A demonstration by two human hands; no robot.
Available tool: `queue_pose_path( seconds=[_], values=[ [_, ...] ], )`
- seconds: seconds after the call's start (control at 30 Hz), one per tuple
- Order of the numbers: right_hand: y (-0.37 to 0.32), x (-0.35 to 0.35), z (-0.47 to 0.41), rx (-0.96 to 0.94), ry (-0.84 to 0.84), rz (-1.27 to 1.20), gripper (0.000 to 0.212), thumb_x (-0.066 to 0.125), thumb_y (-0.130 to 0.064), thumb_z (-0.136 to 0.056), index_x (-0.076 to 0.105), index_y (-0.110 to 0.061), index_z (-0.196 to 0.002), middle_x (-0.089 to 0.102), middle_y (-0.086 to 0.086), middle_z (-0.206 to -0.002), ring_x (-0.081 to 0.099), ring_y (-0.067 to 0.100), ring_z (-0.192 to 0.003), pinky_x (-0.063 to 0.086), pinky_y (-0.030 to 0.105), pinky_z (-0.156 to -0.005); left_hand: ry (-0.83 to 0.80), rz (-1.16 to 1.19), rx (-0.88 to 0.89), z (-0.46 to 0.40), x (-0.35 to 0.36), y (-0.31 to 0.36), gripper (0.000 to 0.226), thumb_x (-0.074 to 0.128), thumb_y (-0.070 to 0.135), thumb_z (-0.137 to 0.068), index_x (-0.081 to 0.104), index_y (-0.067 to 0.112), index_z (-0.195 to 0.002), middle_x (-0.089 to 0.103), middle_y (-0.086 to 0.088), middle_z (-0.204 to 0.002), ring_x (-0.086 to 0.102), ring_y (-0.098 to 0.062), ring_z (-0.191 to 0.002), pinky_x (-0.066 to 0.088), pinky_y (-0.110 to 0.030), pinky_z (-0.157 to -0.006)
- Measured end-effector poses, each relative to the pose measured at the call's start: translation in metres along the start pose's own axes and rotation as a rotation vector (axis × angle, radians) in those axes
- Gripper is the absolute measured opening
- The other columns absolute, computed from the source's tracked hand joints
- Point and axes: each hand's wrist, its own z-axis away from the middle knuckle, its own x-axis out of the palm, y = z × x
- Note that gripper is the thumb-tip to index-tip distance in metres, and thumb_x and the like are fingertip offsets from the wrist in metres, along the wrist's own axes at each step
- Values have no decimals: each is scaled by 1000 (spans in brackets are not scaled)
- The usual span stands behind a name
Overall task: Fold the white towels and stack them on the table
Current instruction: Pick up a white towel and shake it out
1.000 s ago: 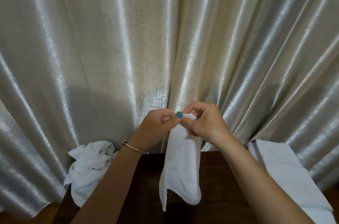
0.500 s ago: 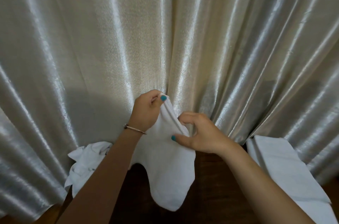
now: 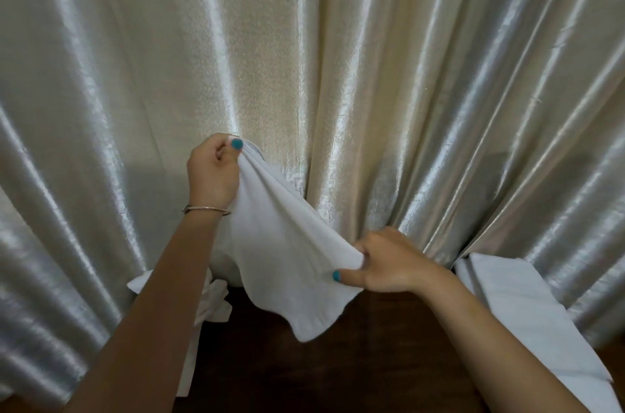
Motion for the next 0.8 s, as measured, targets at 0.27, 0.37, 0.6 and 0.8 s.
queue_pose_path(
  seconds=[0.27,0.37,0.6,0.8],
  values=[
    [3,-18,4,-44,176,528,48,42,-69,-79,38,-24,-59,45,-7,-63,52,21,-77,33,33,-74,228,-114,-146,-6,-17,-16,45,51,14,-95,28,15,-57,26,2,-55,22,-13,-53,29,-17,-48],
    [6,-25,3,-15,229,461,43,43,-69,-79,53,-28,-73,61,-5,-76,57,20,-90,41,32,-71,257,-118,-198,-4,-19,-21,49,50,14,-96,23,17,-55,23,1,-55,20,-13,-51,26,-21,-47],
    [21,-41,14,8,503,122,33,55,-59,-84,70,-36,-102,68,-9,-79,64,15,-83,49,31,-69,262,-141,-320,1,-23,-31,48,47,11,-97,22,15,-55,25,-1,-56,27,-21,-67,17,-28,-52],
    [32,-49,9,-97,696,-247,15,77,-21,-79,70,-8,-81,58,-3,-74,56,18,-68,50,32,-66,248,-122,-297,11,-18,-28,47,45,7,-96,23,15,-55,25,1,-57,29,-22,-72,22,-26,-49]
  ],
)
